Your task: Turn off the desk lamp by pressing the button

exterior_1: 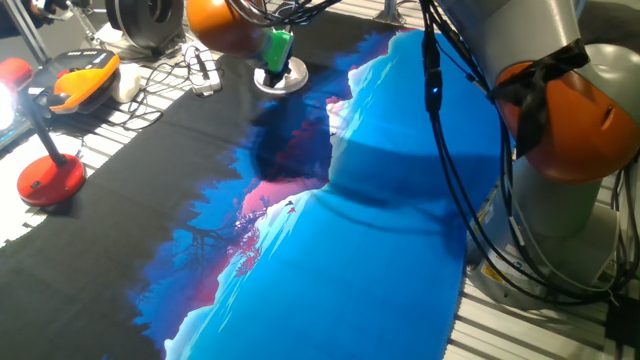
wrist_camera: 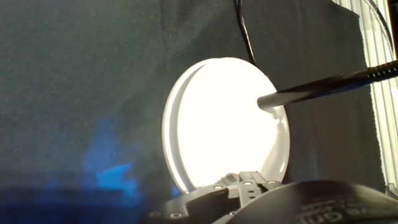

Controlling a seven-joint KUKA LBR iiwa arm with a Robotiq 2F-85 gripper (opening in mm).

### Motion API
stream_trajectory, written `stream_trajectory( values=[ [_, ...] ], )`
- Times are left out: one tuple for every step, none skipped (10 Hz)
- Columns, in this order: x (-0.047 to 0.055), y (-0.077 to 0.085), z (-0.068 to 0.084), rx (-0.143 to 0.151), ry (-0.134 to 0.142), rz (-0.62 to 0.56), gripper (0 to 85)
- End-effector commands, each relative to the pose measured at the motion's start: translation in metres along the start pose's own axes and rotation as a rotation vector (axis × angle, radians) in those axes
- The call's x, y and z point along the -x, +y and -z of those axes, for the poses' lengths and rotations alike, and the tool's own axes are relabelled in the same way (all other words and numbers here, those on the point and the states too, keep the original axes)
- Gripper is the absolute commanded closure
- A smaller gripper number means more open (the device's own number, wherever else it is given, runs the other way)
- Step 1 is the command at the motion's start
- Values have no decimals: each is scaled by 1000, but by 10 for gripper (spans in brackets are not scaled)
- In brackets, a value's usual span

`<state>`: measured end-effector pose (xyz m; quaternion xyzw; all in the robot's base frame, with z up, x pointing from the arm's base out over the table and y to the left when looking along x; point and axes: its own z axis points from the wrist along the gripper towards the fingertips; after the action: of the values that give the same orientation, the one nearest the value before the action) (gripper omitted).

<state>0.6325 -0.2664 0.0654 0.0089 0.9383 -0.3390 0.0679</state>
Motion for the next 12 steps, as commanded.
stream_trajectory(
  values=[
    [0,0,-2,2,-2,-1,850],
    [1,0,-3,6,-3,0,850],
    [0,0,-5,6,-5,-2,850],
    [0,1,-8,8,-7,-3,850],
    [0,3,-10,9,-10,-6,850],
    [0,5,-13,9,-11,-11,850],
    [0,6,-14,12,-12,-12,850],
    [0,6,-13,15,-11,-11,850],
    [0,3,-9,37,-4,-3,850],
    [1,1,-3,54,3,7,850],
    [1,-1,3,60,13,14,850],
    [1,-2,11,77,25,17,850]
  ],
)
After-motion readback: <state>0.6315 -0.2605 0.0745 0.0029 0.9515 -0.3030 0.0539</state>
